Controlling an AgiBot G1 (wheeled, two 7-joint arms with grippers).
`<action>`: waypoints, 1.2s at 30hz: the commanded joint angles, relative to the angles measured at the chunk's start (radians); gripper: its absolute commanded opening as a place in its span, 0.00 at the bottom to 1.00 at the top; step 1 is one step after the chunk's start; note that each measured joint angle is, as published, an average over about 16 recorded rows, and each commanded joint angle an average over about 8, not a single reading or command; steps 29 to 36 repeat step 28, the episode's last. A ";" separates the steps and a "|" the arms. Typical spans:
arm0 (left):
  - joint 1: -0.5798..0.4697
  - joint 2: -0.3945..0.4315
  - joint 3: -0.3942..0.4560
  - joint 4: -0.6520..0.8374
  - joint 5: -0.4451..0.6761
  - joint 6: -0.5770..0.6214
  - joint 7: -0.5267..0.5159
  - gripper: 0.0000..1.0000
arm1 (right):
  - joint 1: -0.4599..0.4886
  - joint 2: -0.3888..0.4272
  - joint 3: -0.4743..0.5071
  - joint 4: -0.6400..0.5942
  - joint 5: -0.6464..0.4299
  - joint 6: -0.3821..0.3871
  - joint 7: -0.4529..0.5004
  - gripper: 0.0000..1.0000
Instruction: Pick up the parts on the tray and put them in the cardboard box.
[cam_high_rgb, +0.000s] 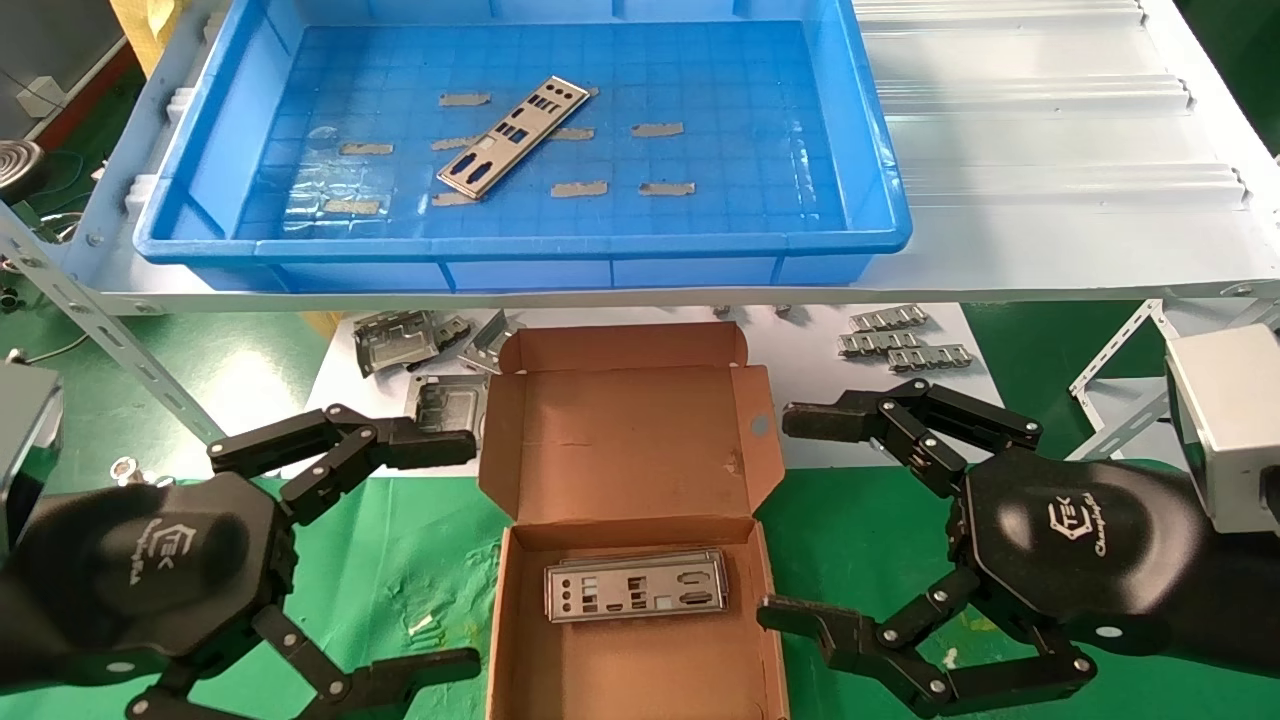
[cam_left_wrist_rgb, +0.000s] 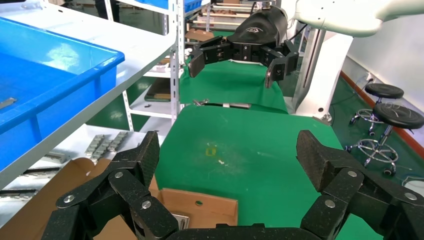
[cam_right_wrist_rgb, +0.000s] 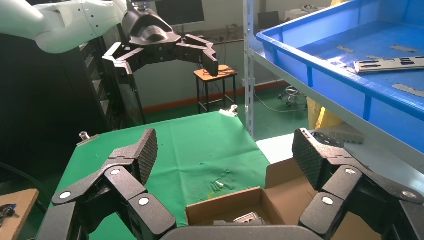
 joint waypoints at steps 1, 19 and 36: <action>0.000 0.000 0.000 0.000 0.000 0.000 0.000 1.00 | 0.000 0.000 0.000 0.000 0.000 0.000 0.000 1.00; 0.000 0.000 0.000 0.000 0.000 0.000 0.000 1.00 | 0.000 0.000 0.000 0.000 0.000 0.000 0.000 1.00; 0.000 0.000 0.000 0.000 0.000 0.000 0.000 1.00 | 0.000 0.000 0.000 0.000 0.000 0.000 0.000 1.00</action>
